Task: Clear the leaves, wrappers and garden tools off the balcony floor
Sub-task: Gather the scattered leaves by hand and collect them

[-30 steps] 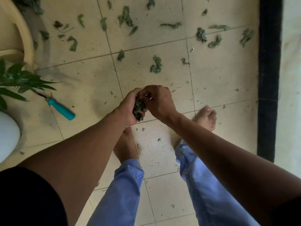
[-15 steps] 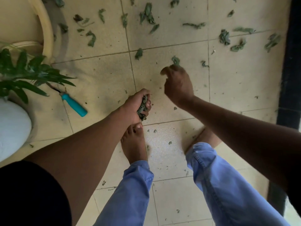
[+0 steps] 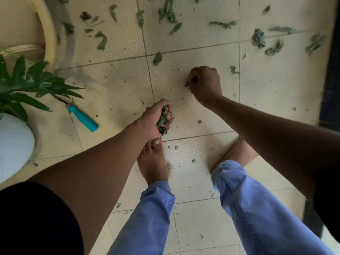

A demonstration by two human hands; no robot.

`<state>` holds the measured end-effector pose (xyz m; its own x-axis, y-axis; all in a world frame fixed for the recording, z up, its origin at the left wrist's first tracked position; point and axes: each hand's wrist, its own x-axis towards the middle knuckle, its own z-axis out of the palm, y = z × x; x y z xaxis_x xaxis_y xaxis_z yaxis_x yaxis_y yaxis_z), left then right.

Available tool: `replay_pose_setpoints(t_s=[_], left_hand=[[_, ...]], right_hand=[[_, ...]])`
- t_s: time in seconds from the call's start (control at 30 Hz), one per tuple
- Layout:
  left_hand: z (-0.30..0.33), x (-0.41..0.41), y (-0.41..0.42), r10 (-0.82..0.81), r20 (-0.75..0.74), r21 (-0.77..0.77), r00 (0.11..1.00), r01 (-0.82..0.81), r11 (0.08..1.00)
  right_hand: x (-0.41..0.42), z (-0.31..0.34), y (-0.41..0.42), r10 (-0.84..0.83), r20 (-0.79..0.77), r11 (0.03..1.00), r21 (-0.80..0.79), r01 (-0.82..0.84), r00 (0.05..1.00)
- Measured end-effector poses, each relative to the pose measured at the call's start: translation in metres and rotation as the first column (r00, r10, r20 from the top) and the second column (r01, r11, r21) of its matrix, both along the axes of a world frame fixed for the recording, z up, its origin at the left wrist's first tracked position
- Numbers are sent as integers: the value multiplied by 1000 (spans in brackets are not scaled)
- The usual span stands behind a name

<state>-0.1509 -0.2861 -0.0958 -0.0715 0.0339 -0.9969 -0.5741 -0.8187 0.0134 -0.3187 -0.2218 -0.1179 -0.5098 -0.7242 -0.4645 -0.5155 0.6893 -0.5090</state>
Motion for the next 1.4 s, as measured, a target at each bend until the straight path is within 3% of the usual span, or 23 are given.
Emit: replay_pose_setpoints(t_s=[0.07,0.13,0.23,0.27,0.3,0.33,0.37,0.43,0.47,0.67,0.7,0.83,1.0,1.1,1.2,1.27,1.3,1.33,1.37,1.4], left_hand=[[-6,5,5,114,-22,20,993,-113,993],[-6,8,1,174,11,21,985,-174,985],[6,4,3,240,32,-7,970,-240,971],[14,8,19,58,57,-120,997,-51,991],[16,23,47,-146,209,-252,967,197,948],[21,37,76,-218,370,-424,903,373,825],[30,51,102,-204,355,-509,912,372,776],[37,73,125,-369,453,-446,811,565,694],[24,76,126,-437,513,-465,739,667,582],[-4,69,121,-442,505,-509,741,669,541],[-8,64,114,-379,467,-502,799,593,630],[-15,44,80,-401,340,-469,851,523,712],[-9,36,96,-441,404,-448,802,593,669],[-8,28,85,-465,382,-402,799,597,694],[3,35,105,-577,428,-403,696,718,567],[10,16,97,-526,450,-416,722,691,591],[10,-7,86,-453,384,-425,805,589,687],[5,-34,74,-317,245,-457,916,397,796],[-1,-64,60,-128,46,-335,991,136,932],[-2,-87,44,94,-114,-103,989,-106,989]], right_hand=[[13,13,1,-156,248,984,-46,173,956],[27,26,3,-272,461,942,-50,331,845],[46,38,6,-292,564,919,-57,389,773],[53,42,7,-269,551,924,-84,373,790],[60,45,8,-235,516,932,-122,342,824],[67,48,9,-198,466,941,-155,300,862],[73,51,11,-169,413,949,-175,261,895],[80,54,11,-141,303,962,-183,203,943],[81,55,11,-128,257,966,-188,179,958],[69,51,10,52,93,984,-173,-36,994],[68,50,11,82,60,984,-163,-72,995],[61,52,14,153,16,979,-141,-150,988],[41,53,16,-8,-8,992,-127,7,1000],[26,56,19,-51,-50,996,-70,48,997],[10,60,24,-63,-32,998,-4,63,998],[-2,65,27,-87,64,996,-25,89,994],[-9,67,28,-131,134,989,-54,139,982],[-17,67,30,-194,197,974,-78,213,961],[-26,66,33,-257,224,955,-89,282,940],[-35,63,37,-300,209,941,-93,324,931]])
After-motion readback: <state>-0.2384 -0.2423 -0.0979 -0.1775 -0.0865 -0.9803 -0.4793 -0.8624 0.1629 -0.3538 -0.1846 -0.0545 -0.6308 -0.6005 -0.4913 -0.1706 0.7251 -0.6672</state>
